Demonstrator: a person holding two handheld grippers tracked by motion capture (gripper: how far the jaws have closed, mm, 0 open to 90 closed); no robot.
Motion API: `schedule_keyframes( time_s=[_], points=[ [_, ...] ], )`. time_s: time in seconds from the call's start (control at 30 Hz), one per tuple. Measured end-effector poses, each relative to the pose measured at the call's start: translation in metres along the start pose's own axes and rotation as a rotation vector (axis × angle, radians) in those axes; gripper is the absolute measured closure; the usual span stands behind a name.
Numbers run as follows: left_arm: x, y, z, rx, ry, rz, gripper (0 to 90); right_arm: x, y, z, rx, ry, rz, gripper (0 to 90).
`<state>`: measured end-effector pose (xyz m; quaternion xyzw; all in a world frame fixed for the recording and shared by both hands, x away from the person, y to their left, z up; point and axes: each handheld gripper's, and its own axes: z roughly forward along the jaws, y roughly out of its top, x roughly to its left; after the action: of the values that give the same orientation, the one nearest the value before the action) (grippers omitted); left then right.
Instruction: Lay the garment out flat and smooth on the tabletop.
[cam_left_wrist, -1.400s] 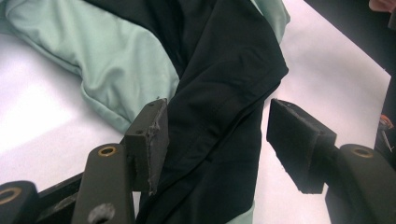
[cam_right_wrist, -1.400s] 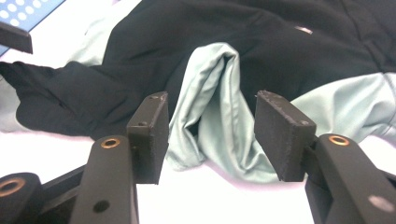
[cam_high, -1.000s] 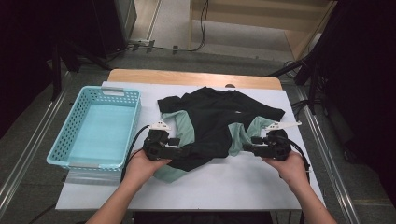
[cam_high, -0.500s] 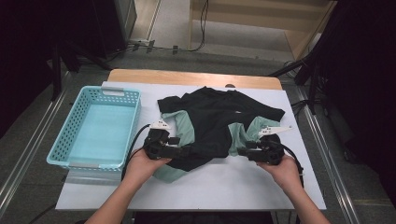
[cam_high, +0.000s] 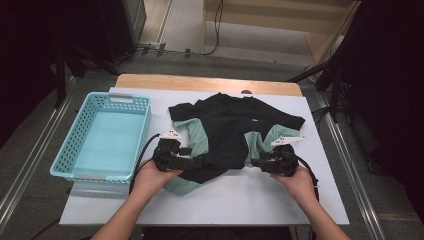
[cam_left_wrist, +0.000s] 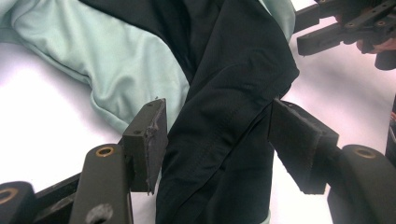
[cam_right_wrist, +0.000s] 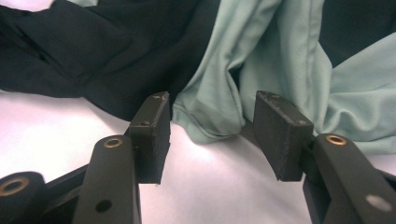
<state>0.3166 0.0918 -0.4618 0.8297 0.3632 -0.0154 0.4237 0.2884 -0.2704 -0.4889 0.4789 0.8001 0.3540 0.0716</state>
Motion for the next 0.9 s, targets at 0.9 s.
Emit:
schedule_keyframes(
  time_s=[0.9],
  points=[
    [0.002,-0.007,-0.007,-0.005,0.021,-0.01,38.8,-0.011,0.014,-0.008,0.112,0.038,0.1,79.4]
  ],
)
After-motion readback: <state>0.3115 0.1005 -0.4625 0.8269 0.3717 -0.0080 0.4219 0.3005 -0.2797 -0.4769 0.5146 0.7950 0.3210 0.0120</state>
